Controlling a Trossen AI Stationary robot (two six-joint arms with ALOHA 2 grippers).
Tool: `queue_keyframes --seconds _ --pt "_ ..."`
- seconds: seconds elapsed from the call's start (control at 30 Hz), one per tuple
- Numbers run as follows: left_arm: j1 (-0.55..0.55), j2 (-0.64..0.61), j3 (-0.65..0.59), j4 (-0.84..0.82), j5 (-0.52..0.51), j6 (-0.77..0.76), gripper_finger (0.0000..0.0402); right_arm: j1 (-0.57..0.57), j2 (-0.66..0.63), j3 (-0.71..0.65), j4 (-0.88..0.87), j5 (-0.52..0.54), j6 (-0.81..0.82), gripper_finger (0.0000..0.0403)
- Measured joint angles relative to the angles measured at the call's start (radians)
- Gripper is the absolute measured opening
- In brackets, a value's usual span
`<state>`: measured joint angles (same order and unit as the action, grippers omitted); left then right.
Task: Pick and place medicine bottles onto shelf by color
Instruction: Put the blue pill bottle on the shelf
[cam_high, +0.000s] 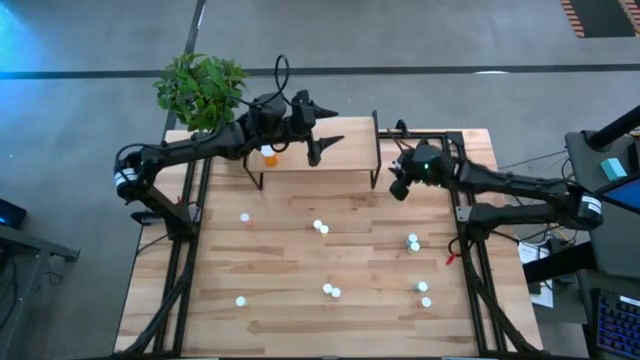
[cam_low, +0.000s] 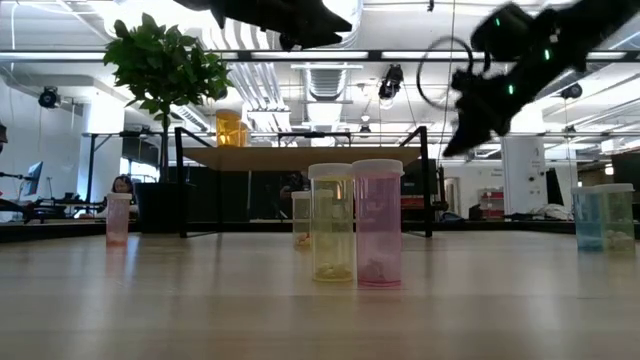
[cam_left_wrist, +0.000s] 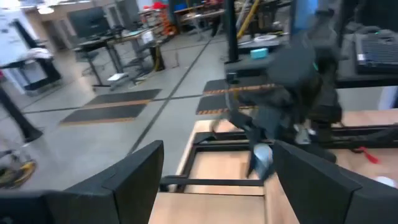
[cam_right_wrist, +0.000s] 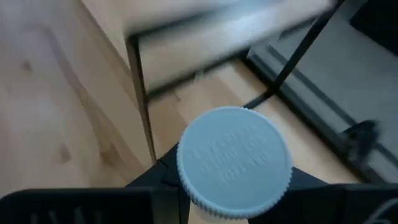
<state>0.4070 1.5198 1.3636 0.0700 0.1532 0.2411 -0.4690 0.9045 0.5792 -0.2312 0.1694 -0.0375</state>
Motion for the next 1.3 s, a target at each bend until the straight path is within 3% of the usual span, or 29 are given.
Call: queue_keyframes --seconds 0.17,0.4,0.6,0.77,0.9,1.3 --pt "0.001 0.001 0.0 0.001 0.03 -0.037 0.0283 0.0 0.014 0.229 -0.324 0.005 -0.041 0.0096" --pt "-0.01 0.001 0.019 0.059 0.13 -0.19 0.0283 0.015 0.086 0.534 -0.549 -0.053 0.072 0.009" --pt "-0.023 0.02 0.039 0.086 0.172 -0.215 0.0283 0.118 0.22 0.761 -0.668 -0.144 0.067 0.0091" --pt "-0.051 0.073 0.073 0.076 0.396 -0.238 0.0283 0.248 0.377 0.911 -0.737 -0.184 0.0 0.0095" --pt "-0.067 0.099 0.096 0.075 0.491 -0.264 0.0283 0.314 0.485 1.017 -0.753 -0.234 -0.054 0.009" --pt "-0.08 0.083 0.095 0.006 0.48 -0.249 0.0283 0.316 0.644 1.278 -0.878 -0.23 -0.079 0.0092"
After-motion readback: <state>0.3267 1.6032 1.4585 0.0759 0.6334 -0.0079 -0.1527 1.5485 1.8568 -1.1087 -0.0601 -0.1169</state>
